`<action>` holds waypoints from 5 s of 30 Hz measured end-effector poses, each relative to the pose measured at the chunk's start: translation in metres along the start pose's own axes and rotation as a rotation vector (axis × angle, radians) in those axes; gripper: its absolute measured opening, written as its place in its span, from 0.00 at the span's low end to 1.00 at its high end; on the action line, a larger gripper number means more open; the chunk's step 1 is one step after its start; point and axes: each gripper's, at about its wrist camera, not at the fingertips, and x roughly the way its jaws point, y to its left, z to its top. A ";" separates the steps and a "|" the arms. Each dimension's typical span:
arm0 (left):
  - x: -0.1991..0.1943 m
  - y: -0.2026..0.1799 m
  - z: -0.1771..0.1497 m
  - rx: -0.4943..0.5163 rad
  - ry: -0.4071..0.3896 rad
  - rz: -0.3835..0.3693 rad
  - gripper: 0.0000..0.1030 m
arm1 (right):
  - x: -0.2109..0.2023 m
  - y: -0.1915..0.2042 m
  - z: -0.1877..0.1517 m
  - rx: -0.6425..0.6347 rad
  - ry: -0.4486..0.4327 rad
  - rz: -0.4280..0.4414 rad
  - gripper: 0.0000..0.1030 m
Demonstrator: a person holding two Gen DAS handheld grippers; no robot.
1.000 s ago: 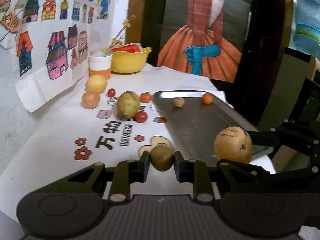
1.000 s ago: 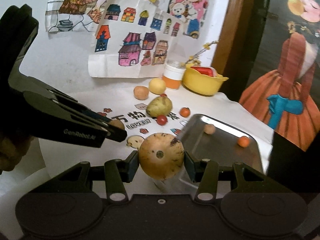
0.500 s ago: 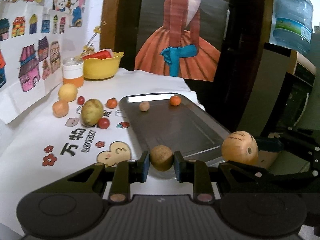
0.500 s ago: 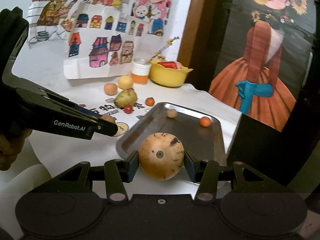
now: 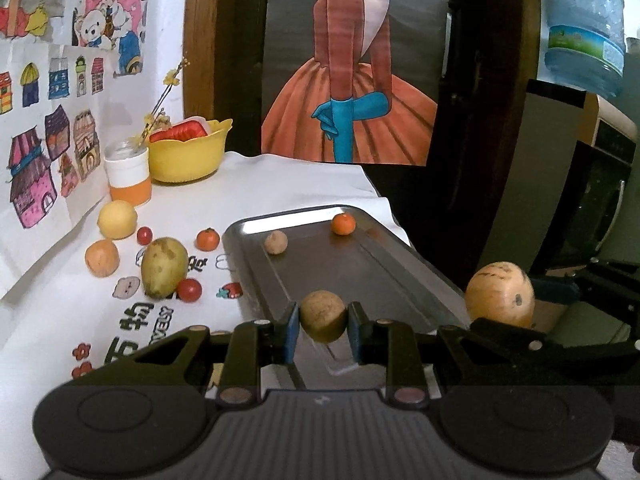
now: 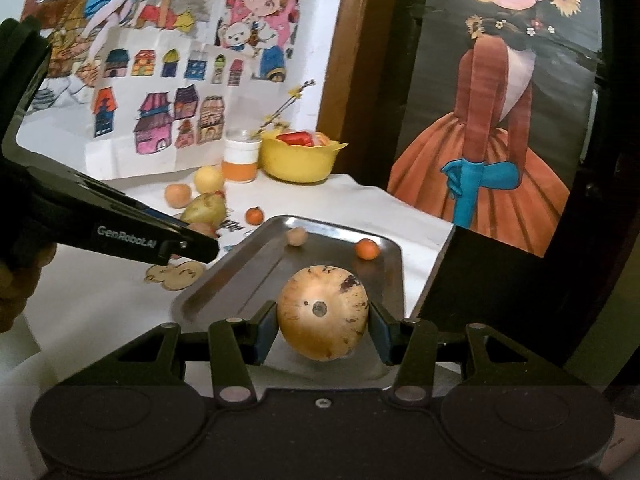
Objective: Organize fruits
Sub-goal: 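Carry the speckled fruit in the right gripper toward the tray while the left carries the brown fruit, then lower the speckled fruit onto the tray with the right gripper while the left lowers the brown fruit, then open the right gripper to release the speckled fruit while the left releases the brown fruit, then lift both open grippers away from the tray toward the remaining fruits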
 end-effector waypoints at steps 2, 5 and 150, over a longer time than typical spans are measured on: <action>0.006 0.000 0.005 0.000 -0.002 0.002 0.27 | 0.004 -0.007 0.002 0.002 -0.003 -0.005 0.49; 0.015 0.001 0.011 -0.008 -0.007 0.004 0.27 | 0.012 -0.019 0.005 0.002 -0.006 -0.003 0.49; -0.009 0.047 0.012 -0.141 -0.015 0.161 1.00 | 0.024 -0.016 0.041 -0.064 -0.063 0.038 0.99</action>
